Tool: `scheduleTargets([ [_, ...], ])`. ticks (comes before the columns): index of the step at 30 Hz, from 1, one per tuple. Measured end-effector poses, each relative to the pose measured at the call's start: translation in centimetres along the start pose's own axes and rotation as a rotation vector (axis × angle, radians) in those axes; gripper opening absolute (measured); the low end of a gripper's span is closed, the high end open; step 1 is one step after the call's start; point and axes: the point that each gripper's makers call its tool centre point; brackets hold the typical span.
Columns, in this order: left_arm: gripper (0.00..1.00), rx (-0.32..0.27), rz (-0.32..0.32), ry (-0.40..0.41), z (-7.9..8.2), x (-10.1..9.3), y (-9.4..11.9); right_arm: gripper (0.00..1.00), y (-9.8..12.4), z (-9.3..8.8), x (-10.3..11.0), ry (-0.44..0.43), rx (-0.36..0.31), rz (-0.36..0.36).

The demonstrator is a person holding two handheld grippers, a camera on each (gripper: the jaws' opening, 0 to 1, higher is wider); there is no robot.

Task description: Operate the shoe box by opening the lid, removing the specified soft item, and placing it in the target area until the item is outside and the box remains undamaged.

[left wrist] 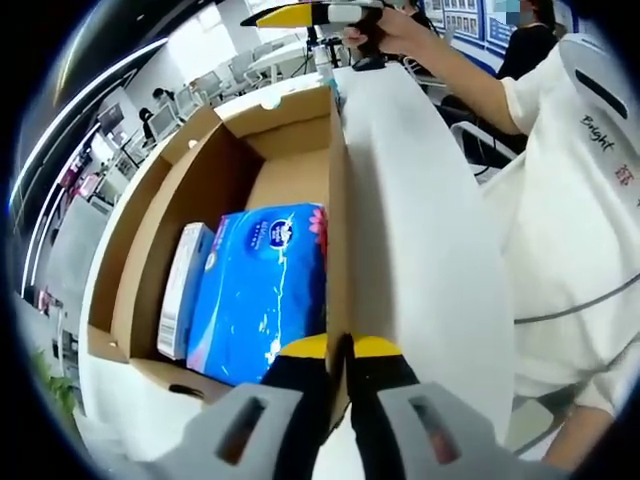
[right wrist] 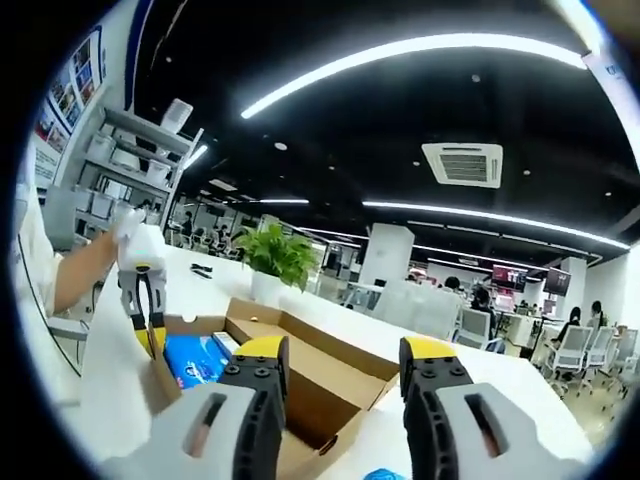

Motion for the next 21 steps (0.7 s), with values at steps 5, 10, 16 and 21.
scheduleTargets([
  [5,0.04,0.007,-0.007,0.002,0.0,0.0,0.0,0.44,-0.5,0.7,0.7,0.033,-0.014,0.035],
  [10,0.04,0.009,-0.012,0.011,0.0,0.0,0.0,0.44,-1.4,2.3,1.7,0.008,-0.062,0.119],
  [16,0.04,0.004,-0.015,0.000,0.0,0.0,0.0,0.47,-2.6,2.5,2.6,0.031,-0.007,0.196],
  [21,0.04,0.004,-0.013,0.000,0.1,0.0,0.0,0.47,-2.8,2.2,3.4,0.003,0.010,0.258],
])
Point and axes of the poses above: the point that each gripper's makers call its tool centre point, and the gripper's own axes: y roughly backward along the fingers, x roughly to its left, z roughly out of its top, and after that the axes turned 3 degrees about -z, right-handed
